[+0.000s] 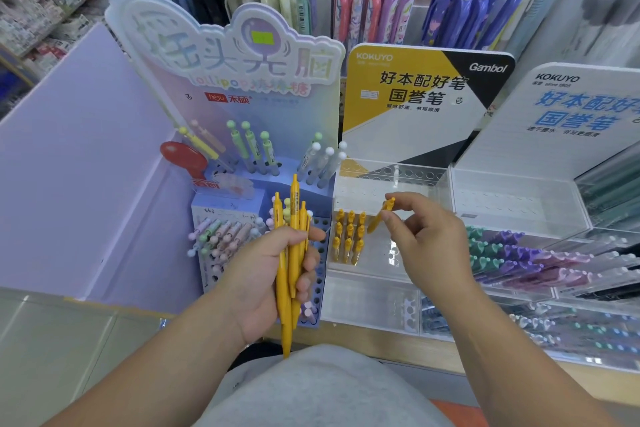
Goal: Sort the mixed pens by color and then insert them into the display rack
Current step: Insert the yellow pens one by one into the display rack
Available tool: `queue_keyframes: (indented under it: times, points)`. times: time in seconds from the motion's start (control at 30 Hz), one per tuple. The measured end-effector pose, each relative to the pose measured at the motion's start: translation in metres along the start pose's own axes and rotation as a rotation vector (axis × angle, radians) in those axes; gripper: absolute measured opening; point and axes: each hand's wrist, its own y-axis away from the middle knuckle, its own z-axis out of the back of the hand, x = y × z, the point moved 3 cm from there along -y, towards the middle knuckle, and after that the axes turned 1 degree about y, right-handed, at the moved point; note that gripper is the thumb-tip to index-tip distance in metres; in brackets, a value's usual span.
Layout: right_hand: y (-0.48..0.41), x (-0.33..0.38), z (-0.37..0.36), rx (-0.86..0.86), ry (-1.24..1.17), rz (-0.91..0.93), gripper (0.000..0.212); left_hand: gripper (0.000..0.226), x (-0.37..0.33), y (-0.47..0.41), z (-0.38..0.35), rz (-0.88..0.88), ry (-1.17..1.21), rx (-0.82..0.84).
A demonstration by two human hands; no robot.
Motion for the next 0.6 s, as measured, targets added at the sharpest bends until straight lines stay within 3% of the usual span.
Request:
queue_keyframes:
  times: [0.6]
  points:
    - [0.002, -0.013, -0.018, 0.011, 0.144, 0.078, 0.024, 0.032, -0.003, 0.003, 0.002, 0.036, 0.005, 0.006]
